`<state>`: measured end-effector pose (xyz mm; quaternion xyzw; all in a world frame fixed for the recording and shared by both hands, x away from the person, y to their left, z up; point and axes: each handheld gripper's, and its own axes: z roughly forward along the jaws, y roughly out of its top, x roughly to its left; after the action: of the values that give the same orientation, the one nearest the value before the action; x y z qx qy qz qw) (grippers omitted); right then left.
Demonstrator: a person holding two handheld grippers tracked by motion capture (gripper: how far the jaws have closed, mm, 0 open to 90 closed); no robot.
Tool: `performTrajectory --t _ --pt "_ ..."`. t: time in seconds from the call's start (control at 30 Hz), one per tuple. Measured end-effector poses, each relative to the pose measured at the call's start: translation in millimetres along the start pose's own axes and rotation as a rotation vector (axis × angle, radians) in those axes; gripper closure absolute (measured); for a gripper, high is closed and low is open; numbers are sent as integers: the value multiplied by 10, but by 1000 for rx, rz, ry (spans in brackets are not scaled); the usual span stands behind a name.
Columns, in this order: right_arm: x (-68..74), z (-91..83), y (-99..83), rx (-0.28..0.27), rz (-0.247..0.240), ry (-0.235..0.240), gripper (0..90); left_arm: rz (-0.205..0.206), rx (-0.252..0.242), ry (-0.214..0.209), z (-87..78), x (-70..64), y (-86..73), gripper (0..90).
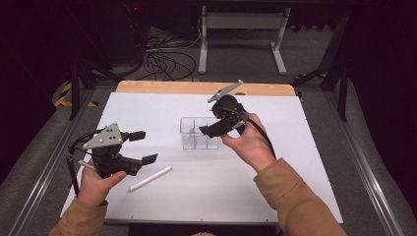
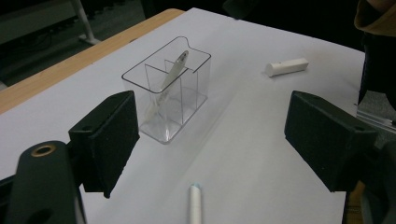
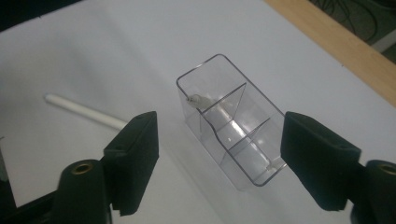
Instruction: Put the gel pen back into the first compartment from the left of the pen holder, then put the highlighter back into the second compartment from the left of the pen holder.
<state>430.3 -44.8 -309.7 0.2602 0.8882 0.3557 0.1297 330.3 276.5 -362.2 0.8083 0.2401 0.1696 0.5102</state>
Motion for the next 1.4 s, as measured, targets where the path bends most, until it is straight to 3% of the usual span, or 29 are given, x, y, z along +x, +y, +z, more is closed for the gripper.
performTrajectory --t 0.07,0.13,0.27,0.57,0.8,0.97,1.23,1.4 --pt "-3 -70 -60 -24 -27 6 161 0 6 2 5 -3 -1 182" --pt "0 -145 -114 -63 -46 -24 124 -1 7 3 16 -4 -3 182" --pt "-33 -270 -201 -136 -37 -17 74 0 7 3 23 -9 -1 182" --pt "-44 -375 -260 -181 -63 -5 2 -1 8 1 17 -9 -3 182" --pt "-5 -475 -383 -239 -82 -14 0 2 12 2 27 -9 6 184" --pt "-12 -547 -500 -250 -86 -36 0 6 21 1 56 -25 14 184" --pt "-37 -665 -738 -353 -94 -49 0 5 25 -3 84 -11 20 184" --pt "-58 -726 -878 -404 -75 -44 0 3 27 -8 104 -5 17 184"
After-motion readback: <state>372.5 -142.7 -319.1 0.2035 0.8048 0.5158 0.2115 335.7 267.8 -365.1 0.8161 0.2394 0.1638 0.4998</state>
